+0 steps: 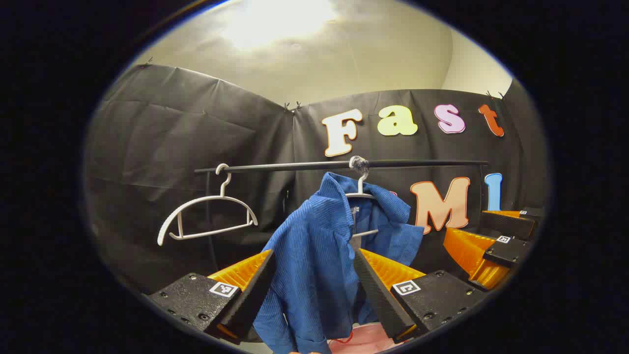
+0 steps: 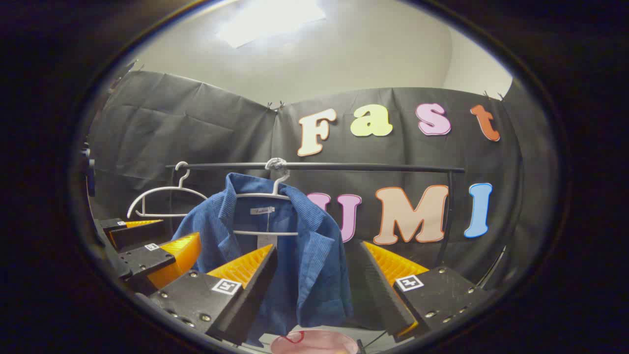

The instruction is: Grasp the clothes on the hanger with both hands and then place them into the laundry hamper below.

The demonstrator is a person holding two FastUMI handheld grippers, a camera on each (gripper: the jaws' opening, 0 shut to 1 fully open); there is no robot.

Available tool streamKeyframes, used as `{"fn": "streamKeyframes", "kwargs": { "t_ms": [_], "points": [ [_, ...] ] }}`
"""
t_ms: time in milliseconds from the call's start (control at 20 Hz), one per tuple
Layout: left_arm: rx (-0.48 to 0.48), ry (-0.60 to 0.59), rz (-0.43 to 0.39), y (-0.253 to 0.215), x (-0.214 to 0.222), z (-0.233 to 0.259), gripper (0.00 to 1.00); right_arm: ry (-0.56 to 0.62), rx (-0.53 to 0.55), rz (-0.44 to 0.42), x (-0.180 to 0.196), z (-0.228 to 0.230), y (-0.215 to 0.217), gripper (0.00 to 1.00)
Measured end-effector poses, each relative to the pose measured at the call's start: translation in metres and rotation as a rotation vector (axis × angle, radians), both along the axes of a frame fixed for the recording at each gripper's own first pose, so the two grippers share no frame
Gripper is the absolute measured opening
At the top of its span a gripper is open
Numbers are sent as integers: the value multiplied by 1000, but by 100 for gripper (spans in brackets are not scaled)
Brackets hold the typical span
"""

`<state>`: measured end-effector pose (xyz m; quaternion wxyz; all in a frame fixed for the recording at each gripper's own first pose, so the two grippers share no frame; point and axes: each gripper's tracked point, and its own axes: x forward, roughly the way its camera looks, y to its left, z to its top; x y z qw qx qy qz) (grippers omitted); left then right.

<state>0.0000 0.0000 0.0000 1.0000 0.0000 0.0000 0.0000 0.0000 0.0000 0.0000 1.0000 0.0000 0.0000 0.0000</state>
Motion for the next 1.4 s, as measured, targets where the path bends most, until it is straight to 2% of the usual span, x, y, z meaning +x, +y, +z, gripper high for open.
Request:
{"fn": "streamKeyframes", "kwargs": {
  "t_ms": [650, 900, 1100, 1400],
  "points": [
    [10, 16, -22, -16, 21, -8, 99, -1, -17, -28, 7, -3, -17, 99],
    [24, 28, -30, -27, 33, -20, 95, 7, -8, -47, 10, -8, -26, 99],
    [25, 51, -27, -38, 49, -38, 96, 14, -28, -71, 8, -11, -38, 99],
    [41, 86, 27, -42, 76, -66, 92, 25, -71, -109, 8, -12, -62, 99]
  ]
}}
